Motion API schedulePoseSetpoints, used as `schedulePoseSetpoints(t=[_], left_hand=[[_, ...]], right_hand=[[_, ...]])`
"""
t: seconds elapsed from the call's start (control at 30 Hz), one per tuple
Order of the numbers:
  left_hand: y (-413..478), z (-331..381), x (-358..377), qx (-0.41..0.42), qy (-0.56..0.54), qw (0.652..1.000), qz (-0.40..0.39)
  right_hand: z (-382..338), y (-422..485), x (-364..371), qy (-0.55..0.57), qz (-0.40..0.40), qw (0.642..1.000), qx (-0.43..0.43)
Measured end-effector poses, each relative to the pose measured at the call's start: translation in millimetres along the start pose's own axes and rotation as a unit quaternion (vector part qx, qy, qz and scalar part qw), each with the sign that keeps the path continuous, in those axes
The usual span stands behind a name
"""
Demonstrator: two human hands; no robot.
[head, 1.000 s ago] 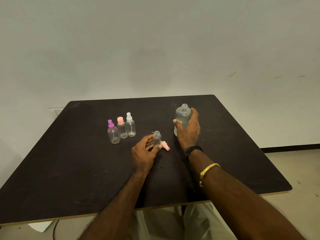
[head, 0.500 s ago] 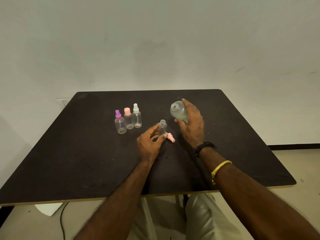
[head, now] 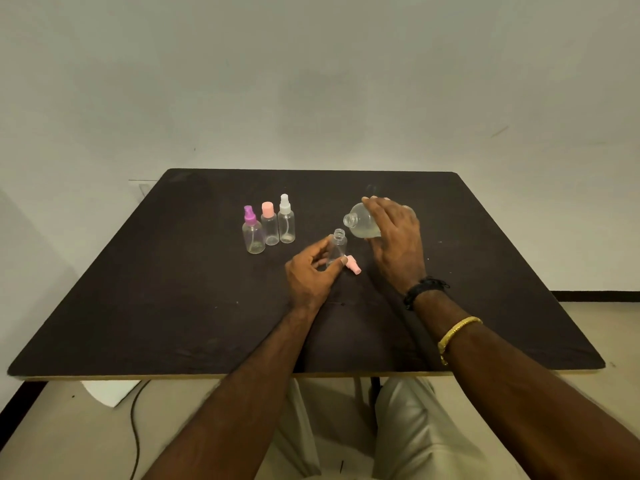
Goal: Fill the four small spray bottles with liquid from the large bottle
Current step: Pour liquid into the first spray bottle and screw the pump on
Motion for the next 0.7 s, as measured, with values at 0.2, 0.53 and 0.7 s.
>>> schedulePoseSetpoints(t=[0.2,0.53,0.7], left_hand=[[-0.1,-4.2,0.4,0.002,0.004,1.000,-0.006],[0.8,-5.5,2.1,0.003,0.012,1.000,-0.015],[0.2,-5.7,1.1,0.010,0.020,1.000,-0.021]], right_hand=[[5.5,-0.8,3.2,-0.029,-0.011,0.999,-0.016],[7.3,1.1,5.1,-0.063,-0.008,0.997,-0.031],[5.9,2.1,4.5,-0.075,-0.008,0.996,-0.038]])
Point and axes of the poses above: each hand's wrist, its own y-axis towards the middle knuckle, its own x-axis out of the palm, z = x × y, the point moved 6 cm from there along y, towards the middle knuckle, and after that the axes turned 12 degrees about x, right-handed, at the moved point
